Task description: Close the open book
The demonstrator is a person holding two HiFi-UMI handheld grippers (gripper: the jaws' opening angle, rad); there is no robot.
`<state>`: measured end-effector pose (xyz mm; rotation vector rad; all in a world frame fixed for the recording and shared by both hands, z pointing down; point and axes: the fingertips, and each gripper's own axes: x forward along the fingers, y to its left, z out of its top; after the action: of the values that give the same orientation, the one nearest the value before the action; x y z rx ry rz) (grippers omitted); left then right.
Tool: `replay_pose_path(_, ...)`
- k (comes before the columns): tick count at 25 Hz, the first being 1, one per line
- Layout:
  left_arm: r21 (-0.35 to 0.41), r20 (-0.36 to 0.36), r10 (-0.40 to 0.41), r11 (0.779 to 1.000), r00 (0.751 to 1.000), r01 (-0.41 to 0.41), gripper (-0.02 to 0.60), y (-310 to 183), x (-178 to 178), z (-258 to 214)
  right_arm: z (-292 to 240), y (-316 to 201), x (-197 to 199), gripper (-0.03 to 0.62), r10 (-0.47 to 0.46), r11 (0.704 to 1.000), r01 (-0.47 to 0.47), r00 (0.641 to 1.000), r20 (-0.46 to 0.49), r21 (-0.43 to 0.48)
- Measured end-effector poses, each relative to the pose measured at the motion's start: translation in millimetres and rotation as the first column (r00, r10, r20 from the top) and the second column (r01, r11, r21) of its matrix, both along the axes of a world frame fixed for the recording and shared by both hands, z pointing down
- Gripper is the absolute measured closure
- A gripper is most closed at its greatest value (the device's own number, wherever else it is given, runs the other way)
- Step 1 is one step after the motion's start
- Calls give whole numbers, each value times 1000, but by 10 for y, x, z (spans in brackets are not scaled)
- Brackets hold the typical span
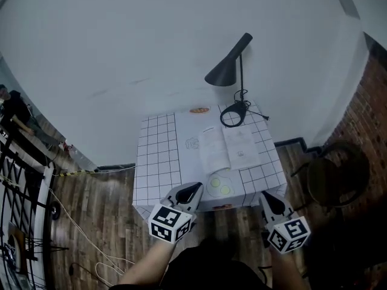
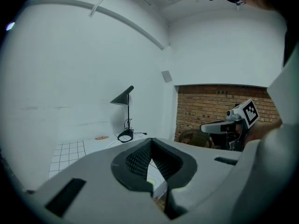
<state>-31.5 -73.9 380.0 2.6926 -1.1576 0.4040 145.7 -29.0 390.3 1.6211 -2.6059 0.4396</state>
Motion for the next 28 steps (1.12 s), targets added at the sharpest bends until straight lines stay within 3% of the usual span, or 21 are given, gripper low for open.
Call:
replay_pose_path(9,-22,-22,11,1000,1000,-12,577,-592,-42,153,100,-553,-58,590,5,999,-6,999,-37,-34)
replay_pose_path(18,-10,-53,20,1000,998,-21,577,-1180,-390,186,29,-1173,-469,589,0,1000,-1,996,-91,-17)
replay_pose_path(28,-67,-57,6,998,998,-9,577,-1497,-520,498,451,-1541,-690,588,-53,994,38,986,-155,-98)
